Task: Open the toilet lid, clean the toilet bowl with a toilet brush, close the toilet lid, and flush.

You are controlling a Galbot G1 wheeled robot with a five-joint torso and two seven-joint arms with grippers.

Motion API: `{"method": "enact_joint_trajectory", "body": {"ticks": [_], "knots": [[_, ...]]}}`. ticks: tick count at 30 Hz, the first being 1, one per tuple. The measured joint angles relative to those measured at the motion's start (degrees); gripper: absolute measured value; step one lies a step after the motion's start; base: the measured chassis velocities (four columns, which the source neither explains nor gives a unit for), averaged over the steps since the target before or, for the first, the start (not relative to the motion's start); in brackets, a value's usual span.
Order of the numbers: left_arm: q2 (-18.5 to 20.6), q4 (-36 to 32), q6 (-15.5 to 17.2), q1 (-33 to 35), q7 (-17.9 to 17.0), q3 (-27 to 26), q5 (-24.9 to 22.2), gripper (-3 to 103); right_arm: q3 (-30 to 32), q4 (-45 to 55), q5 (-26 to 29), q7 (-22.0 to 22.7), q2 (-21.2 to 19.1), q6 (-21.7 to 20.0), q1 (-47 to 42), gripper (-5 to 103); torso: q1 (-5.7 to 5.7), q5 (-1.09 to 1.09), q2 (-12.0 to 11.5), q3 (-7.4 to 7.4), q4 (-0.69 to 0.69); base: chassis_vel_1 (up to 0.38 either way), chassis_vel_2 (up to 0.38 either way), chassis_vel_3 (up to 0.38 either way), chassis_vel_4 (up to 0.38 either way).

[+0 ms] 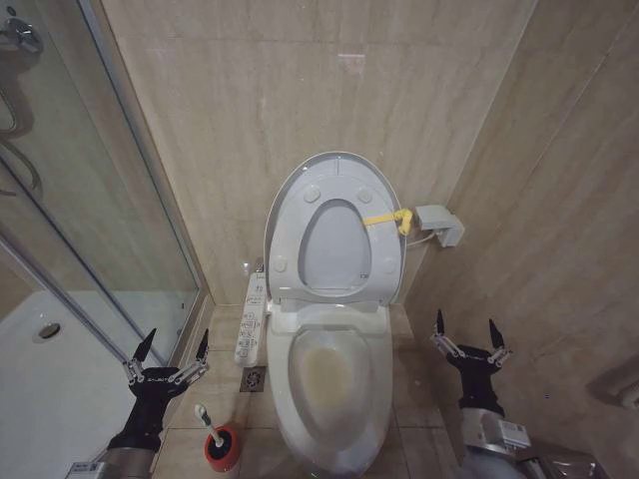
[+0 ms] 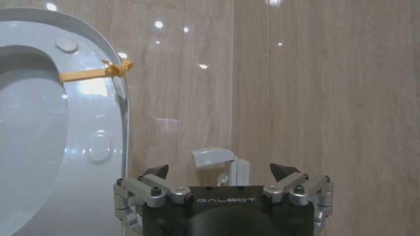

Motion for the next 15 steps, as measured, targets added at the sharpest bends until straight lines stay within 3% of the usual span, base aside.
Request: {"method": "enact_joint_trajectory", "body": {"ticks": [15], "knots": [[0.0, 0.0, 0.0, 0.0, 0.0, 0.0, 0.0, 100, -1.94, -10.51, 3.18, 0.18, -4.5, -2.54, 14.38, 100, 0.0, 0.01, 0.0, 0.0, 0.01, 0.0, 0.0, 0.0, 0.0]]}}
